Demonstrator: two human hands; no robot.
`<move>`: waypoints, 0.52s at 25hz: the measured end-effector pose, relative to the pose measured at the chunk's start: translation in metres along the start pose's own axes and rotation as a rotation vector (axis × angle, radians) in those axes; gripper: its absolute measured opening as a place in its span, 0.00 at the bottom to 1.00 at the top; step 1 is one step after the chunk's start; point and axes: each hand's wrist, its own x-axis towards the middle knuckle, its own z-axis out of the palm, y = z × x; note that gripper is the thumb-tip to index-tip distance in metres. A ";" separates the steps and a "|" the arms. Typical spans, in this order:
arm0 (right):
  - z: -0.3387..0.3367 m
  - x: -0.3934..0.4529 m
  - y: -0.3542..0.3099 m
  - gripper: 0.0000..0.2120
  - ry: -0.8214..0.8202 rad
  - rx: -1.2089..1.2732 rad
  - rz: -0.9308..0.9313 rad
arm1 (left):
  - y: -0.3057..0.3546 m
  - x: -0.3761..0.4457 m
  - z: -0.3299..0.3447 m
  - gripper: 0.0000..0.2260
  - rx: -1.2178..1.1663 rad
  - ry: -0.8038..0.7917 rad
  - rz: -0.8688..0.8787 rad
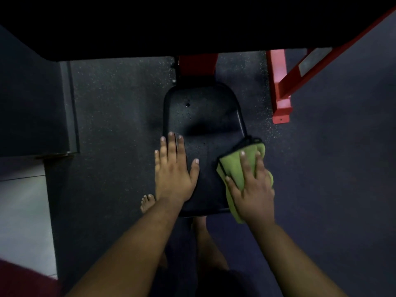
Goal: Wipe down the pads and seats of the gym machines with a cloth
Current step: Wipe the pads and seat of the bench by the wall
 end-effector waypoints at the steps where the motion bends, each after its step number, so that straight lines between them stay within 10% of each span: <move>1: 0.004 -0.009 0.001 0.36 0.003 -0.002 0.043 | 0.000 0.001 0.000 0.33 0.000 0.000 -0.002; 9: -0.012 0.157 -0.070 0.34 0.056 -0.211 -0.048 | -0.001 0.002 0.005 0.33 -0.019 0.040 0.007; 13: -0.004 0.194 -0.143 0.31 -0.026 -0.448 -0.520 | -0.003 0.002 0.004 0.33 -0.042 0.033 0.010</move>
